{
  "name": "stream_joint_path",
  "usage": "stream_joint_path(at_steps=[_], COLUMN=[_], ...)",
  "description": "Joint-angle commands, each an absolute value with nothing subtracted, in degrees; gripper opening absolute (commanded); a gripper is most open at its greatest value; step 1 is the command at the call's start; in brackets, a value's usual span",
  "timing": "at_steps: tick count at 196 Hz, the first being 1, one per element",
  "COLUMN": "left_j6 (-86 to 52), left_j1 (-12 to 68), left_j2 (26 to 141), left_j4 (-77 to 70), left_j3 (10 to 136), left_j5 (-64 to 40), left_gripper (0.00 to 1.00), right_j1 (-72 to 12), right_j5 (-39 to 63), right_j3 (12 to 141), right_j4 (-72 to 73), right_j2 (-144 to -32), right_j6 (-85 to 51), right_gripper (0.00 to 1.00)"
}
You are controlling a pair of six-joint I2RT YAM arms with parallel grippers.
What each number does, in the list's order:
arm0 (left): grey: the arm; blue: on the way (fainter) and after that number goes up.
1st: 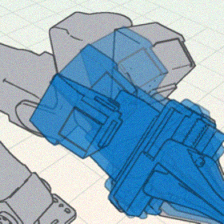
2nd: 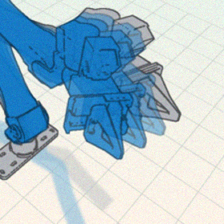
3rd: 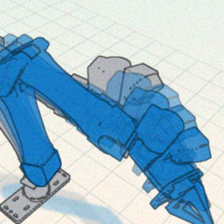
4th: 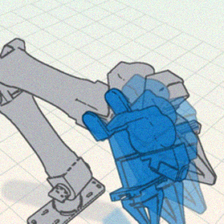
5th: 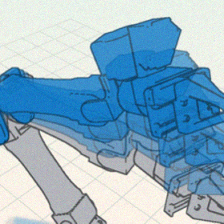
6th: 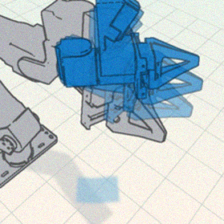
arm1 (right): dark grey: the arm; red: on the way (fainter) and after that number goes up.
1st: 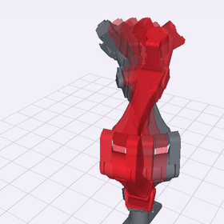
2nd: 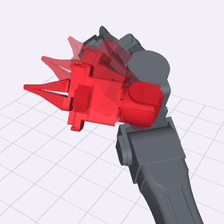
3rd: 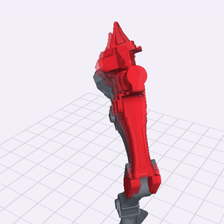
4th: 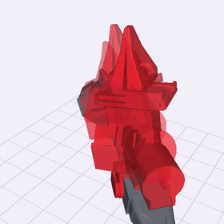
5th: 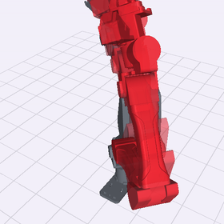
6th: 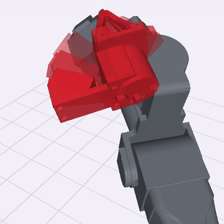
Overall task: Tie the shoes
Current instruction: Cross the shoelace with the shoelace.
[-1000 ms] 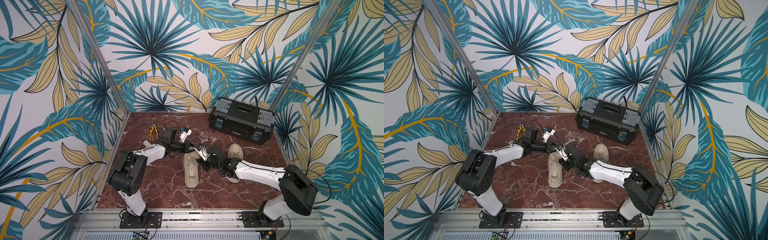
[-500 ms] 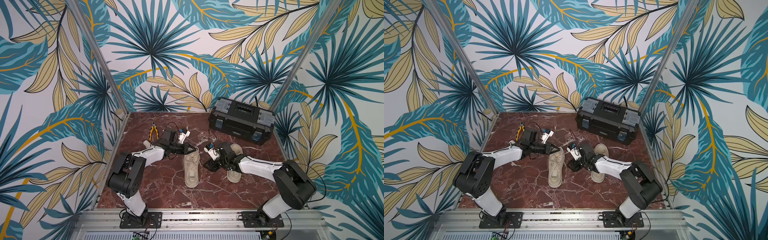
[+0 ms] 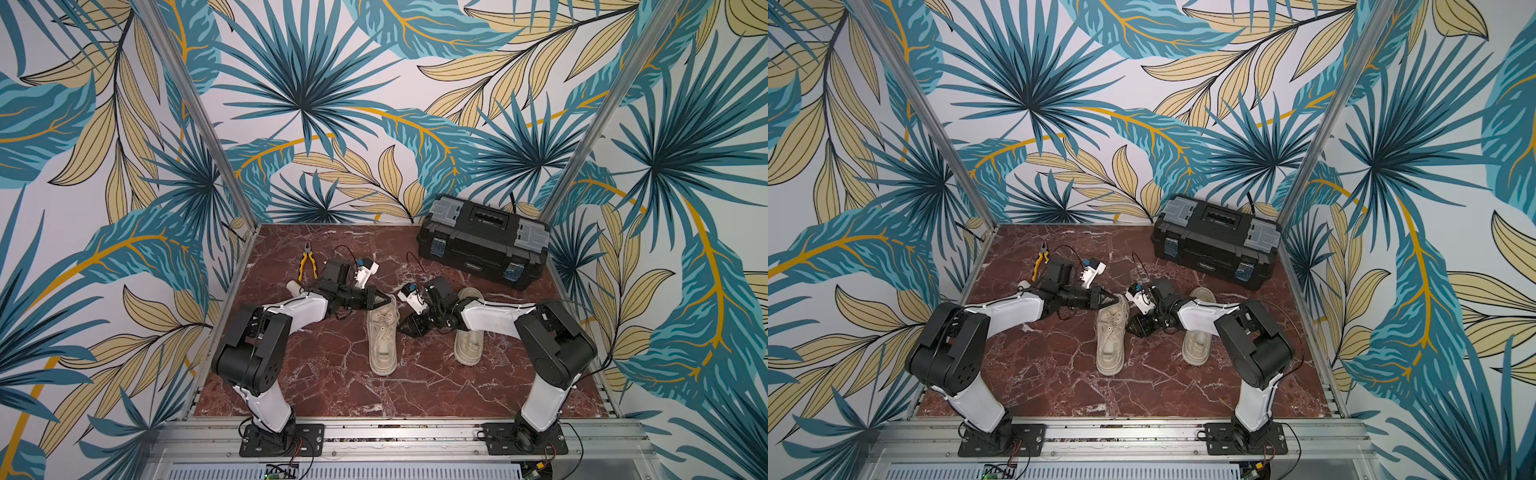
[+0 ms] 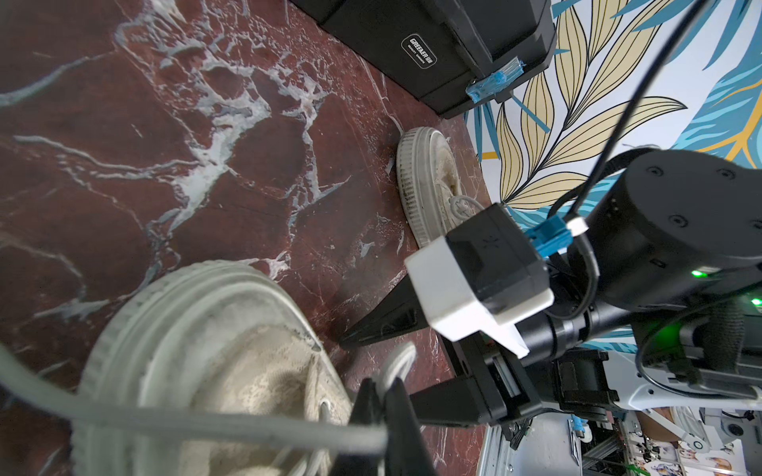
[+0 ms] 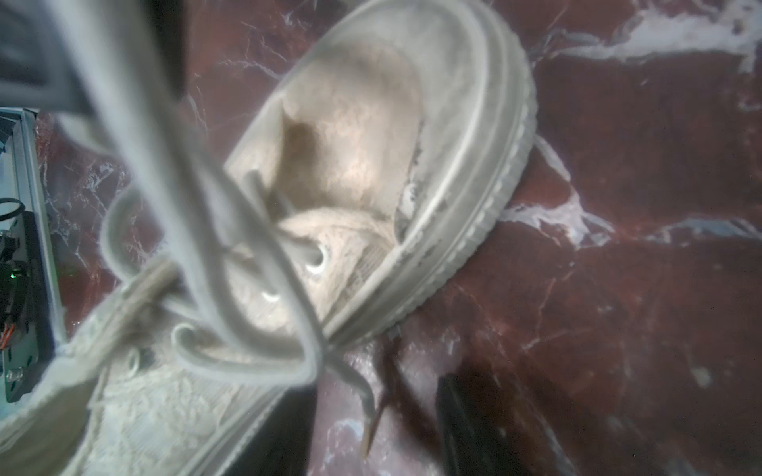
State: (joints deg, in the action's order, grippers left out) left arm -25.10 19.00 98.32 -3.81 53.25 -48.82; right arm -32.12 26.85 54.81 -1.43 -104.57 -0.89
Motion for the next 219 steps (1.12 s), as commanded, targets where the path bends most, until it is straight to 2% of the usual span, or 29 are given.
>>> stream_joint_path(at_steps=[1, 18, 44, 53, 72, 112, 151, 197, 219], left_j6=[-25.31, -25.64, -26.01, -26.08, -26.33, -30.22, -34.07, -35.1, -36.54], left_j1=[18.52, 18.48, 18.49, 18.43, 18.46, 18.44, 18.43, 17.77, 16.73], left_j2=[96.62, 96.41, 95.18, 94.37, 92.27, 86.74, 81.25, 70.24, 68.36], left_j4=[-6.04, -6.35, -6.81, -6.84, -7.27, -15.01, -19.96, -4.63, 5.39], left_j3=[51.28, 51.02, 49.99, 49.37, 47.63, 39.88, 31.86, 28.65, 31.77], left_j5=[-48.72, -48.64, -47.79, -47.26, -46.18, -43.32, -40.13, -27.01, -21.12], left_gripper=[0.02, 0.03, 0.04, 0.05, 0.11, 0.36, 0.53, 0.75, 0.78], right_j1=[-32.18, -32.24, -32.1, -32.17, -32.16, -32.51, -33.7, -34.01, -34.11], right_j5=[29.94, 30.75, 28.2, 26.97, 24.45, 24.07, 24.26, 21.4, 20.96], right_j3=[56.05, 56.19, 53.26, 52.31, 50.41, 49.44, 49.43, 49.14, 49.48], right_j4=[-2.55, -2.55, -1.34, -1.81, -3.61, -10.15, -15.6, -17.31, -16.8], right_j2=[-106.89, -107.32, -102.9, -100.56, -96.33, -93.43, -92.4, -91.8, -92.02], right_j6=[0.0, -0.46, -1.72, -2.08, -3.44, -6.16, -5.97, -6.43, -6.9], right_gripper=[0.44, 0.34, 0.06, 0.0, 0.0, 0.0, 0.0, 0.0, 0.0])
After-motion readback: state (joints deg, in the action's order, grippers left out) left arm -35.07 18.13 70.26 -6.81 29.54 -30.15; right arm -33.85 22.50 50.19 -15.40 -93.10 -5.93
